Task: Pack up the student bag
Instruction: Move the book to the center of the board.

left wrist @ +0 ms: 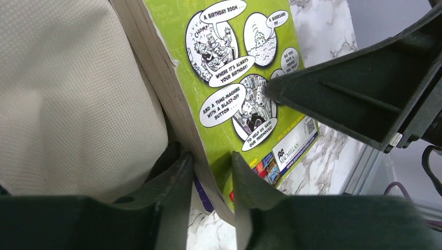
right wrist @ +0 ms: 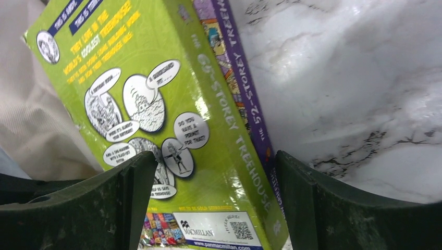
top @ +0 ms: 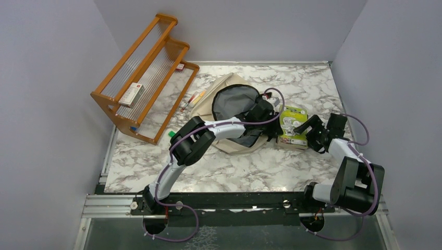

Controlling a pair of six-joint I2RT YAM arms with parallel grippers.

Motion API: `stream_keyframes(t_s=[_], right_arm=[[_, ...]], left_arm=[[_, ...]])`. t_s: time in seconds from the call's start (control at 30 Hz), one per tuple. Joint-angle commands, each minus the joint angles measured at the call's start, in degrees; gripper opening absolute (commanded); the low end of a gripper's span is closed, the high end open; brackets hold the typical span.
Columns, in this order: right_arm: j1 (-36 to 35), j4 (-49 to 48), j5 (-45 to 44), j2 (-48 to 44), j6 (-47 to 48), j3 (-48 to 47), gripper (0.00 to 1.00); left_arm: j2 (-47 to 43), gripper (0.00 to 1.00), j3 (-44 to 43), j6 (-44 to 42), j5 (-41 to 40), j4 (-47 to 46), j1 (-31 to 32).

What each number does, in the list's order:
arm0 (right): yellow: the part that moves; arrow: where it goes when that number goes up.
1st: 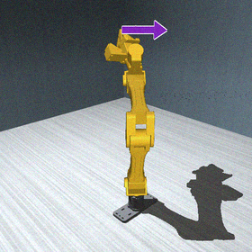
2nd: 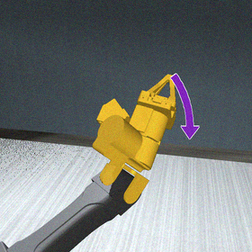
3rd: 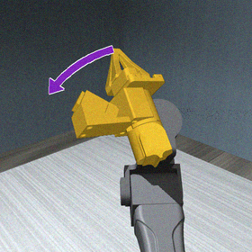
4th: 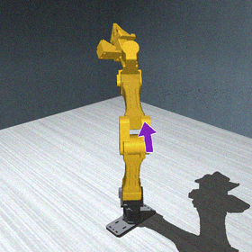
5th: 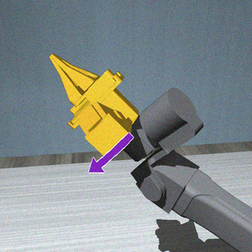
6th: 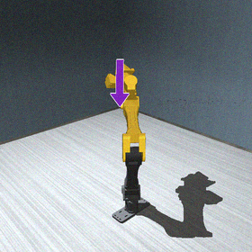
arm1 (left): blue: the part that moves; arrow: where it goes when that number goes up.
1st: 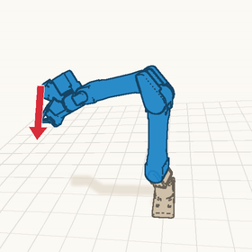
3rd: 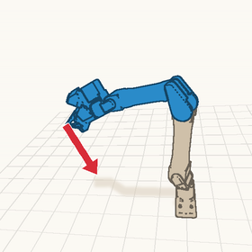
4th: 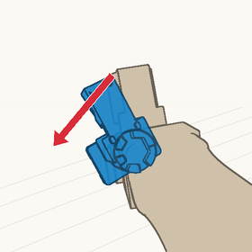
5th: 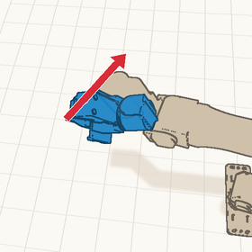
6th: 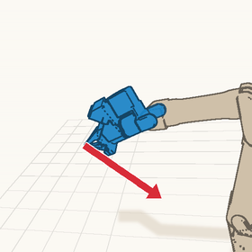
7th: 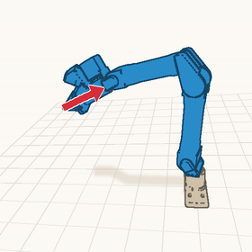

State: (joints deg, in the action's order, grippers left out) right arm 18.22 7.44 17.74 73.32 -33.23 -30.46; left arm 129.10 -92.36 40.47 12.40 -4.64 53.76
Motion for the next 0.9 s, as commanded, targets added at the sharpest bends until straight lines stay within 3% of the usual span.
stream_keyframes(t_s=[0.0, 0.17, 0.47, 0.63, 0.87], right_arm=[[-0.11, -1.18, 5.31, -0.31, 1.66, 0.75, 0.87], [-0.10, 0.73, 7.07, -2.48, 2.91, -0.08, 0.86], [-0.11, 4.48, 11.54, -9.22, 2.65, -1.69, 0.85], [-0.11, -1.53, 17.91, -10.98, -0.58, 1.05, 0.81], [-0.11, -10.64, 22.82, -7.87, -3.18, 4.88, 0.67]], left_arm=[[2.41, 0.26, -1.03, -1.51, 1.87, -0.44, 0.16], [3.08, 0.15, -0.29, -3.58, 2.06, 0.08, 0.12], [4.44, 0.11, 0.81, -4.43, 3.12, -0.36, 0.07], [5.06, 0.11, 0.85, -5.21, 4.03, -0.52, 0.03], [4.85, 0.13, 2.08, -5.22, 6.06, -2.30, 0.10]])
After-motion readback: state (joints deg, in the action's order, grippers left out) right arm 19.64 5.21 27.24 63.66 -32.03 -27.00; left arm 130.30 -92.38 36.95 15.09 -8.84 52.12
